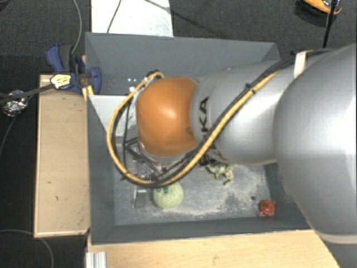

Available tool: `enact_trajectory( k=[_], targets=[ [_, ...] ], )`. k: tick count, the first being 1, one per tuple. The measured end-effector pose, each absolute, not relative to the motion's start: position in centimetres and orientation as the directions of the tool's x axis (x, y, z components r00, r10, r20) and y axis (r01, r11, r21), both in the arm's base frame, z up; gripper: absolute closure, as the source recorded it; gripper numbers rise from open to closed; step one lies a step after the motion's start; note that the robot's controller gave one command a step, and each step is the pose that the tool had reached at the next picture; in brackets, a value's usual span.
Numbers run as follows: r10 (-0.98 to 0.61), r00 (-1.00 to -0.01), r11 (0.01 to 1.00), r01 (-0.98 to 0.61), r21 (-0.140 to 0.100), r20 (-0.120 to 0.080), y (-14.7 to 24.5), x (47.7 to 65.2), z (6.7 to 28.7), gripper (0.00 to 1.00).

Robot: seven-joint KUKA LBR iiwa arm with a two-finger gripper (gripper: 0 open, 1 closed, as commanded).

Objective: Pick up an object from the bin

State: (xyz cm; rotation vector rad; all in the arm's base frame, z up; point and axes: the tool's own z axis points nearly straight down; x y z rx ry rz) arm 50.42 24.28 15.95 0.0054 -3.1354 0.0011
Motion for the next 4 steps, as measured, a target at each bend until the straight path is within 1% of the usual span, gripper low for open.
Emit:
enact_trajectory(
  k=[1,2,3,4],
  targets=[
    [0.002,-1.0,1.0,0.002,0.002,-0.002,24.2,50.7,16.4,0.0],
    [-0.085,-0.996,0.996,-0.085,0.002,0.001,19.9,50.4,14.8,0.0],
    [-0.125,-0.992,0.992,-0.125,0.001,-0.003,15.4,50.3,12.2,0.0],
    [0.033,-0.999,0.999,0.033,0.003,-0.001,13.7,50.1,12.6,0.0]
  ],
)
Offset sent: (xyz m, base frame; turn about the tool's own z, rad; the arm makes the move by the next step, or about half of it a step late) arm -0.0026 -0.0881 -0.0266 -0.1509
